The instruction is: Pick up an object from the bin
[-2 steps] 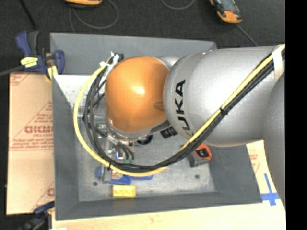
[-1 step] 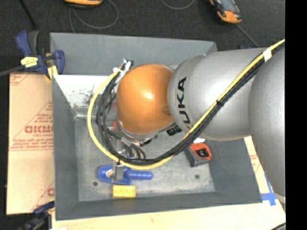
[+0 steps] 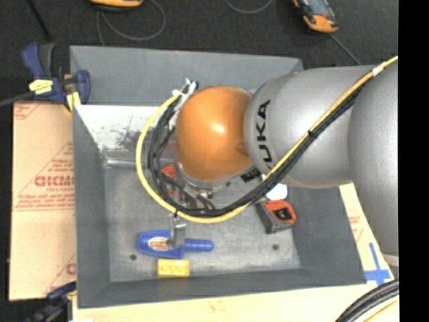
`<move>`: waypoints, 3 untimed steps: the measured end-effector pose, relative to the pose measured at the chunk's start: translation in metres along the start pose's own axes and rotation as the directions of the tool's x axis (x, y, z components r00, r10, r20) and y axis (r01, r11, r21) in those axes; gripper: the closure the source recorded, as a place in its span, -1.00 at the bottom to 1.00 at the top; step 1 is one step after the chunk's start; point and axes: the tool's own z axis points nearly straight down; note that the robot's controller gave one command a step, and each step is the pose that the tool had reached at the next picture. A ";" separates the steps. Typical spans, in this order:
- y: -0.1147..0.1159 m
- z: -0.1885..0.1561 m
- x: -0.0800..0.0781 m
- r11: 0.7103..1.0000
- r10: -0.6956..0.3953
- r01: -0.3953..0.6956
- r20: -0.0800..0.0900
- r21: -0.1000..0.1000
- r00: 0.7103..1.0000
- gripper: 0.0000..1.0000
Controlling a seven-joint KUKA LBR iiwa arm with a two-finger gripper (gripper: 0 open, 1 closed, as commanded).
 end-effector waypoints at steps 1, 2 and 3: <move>0.004 0.023 -0.012 0.994 -0.111 0.111 0.005 0.000 0.994 -1.00; -0.004 0.064 0.016 0.924 -0.382 0.382 0.006 0.001 0.924 -1.00; -0.014 0.104 -0.040 0.844 -0.536 0.536 0.005 -0.001 0.844 1.00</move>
Offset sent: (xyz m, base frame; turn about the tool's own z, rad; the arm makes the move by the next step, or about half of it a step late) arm -0.0310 -0.0112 -0.0810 -0.4182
